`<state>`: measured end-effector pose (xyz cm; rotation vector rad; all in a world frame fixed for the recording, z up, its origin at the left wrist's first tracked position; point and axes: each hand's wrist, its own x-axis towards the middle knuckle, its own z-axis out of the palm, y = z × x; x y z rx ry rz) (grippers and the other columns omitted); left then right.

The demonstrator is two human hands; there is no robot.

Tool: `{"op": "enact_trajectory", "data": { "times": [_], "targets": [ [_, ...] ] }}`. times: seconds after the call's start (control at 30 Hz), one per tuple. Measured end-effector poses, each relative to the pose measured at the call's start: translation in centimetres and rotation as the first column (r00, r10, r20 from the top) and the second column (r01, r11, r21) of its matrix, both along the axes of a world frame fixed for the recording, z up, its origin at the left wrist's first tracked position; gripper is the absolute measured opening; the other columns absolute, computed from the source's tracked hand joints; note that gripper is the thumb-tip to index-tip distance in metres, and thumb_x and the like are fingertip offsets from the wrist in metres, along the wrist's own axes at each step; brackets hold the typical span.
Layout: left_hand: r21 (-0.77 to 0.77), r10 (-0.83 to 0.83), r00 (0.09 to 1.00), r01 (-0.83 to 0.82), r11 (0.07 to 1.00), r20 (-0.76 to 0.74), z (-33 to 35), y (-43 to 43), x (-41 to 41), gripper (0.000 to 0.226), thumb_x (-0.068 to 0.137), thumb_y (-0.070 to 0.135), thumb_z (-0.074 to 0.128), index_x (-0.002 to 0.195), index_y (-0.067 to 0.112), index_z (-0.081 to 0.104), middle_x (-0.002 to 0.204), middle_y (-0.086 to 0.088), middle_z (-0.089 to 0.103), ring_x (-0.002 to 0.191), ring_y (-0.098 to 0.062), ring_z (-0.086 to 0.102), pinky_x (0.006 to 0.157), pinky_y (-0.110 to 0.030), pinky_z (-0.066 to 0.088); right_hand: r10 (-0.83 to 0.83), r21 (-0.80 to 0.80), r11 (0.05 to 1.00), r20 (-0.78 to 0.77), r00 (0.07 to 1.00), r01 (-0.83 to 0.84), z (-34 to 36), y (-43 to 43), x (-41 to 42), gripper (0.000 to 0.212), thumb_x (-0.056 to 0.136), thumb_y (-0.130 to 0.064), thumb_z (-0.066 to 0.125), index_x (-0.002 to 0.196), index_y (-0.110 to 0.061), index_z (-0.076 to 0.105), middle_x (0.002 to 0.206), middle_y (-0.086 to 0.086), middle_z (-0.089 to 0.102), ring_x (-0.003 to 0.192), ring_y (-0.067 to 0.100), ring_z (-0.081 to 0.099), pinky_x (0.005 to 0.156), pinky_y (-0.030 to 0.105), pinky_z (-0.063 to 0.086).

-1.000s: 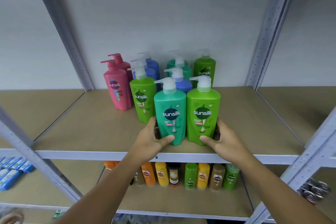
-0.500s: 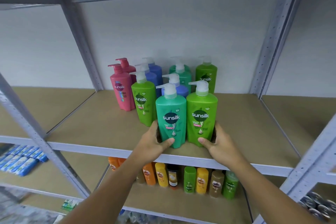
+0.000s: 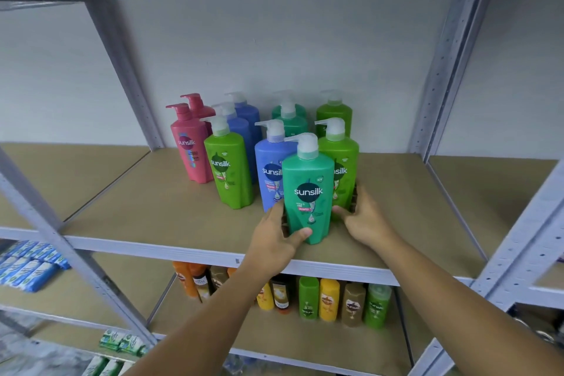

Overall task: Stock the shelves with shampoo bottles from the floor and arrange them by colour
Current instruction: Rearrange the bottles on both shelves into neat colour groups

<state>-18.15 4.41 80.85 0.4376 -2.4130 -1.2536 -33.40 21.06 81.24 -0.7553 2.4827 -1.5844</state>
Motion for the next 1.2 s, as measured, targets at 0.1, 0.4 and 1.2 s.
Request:
{"op": "enact_trajectory", "data": {
  "times": [0.1, 0.4, 1.2],
  "targets": [
    [0.01, 0.007, 1.0, -0.007, 1.0, -0.003, -0.1, 0.6, -1.1, 0.067, 0.074, 0.055, 0.072, 0.133, 0.038, 0.046, 0.125, 0.012, 0.065, 0.114, -0.008, 0.062, 0.098, -0.039, 0.054, 0.003, -0.017, 1.0, -0.007, 1.0, -0.003, 0.1, -0.4, -1.6, 0.055, 0.085, -0.019, 0.077, 0.127, -0.038, 0.047, 0.119, -0.013, 0.066, 0.114, 0.014, 0.063, 0.103, 0.045, 0.049],
    [0.01, 0.006, 1.0, -0.006, 1.0, -0.018, -0.6, 1.5, -3.5, 0.061, 0.082, 0.045, 0.076, 0.133, 0.044, 0.042, 0.124, 0.019, 0.065, 0.115, -0.003, 0.062, 0.099, -0.037, 0.054, -0.031, -0.06, 0.998, -0.007, 0.999, 0.03, -0.5, -2.5, -7.2, 0.051, 0.082, -0.02, 0.075, 0.124, -0.035, 0.05, 0.117, -0.01, 0.068, 0.108, 0.014, 0.066, 0.099, 0.048, 0.052],
    [0.116, -0.027, 0.999, 0.032, 0.993, -0.044, 0.3, 1.2, -1.5, 0.045, 0.088, 0.027, 0.078, 0.13, 0.02, 0.062, 0.118, 0.013, 0.072, 0.109, 0.003, 0.066, 0.102, -0.03, 0.053, 0.202, -0.022, 0.979, 0.085, 0.976, -0.201, -0.6, 2.3, 2.6, 0.047, 0.095, -0.053, 0.052, 0.141, -0.045, 0.046, 0.137, -0.026, 0.056, 0.128, -0.004, 0.052, 0.111, 0.03, 0.039]
  ]
}}
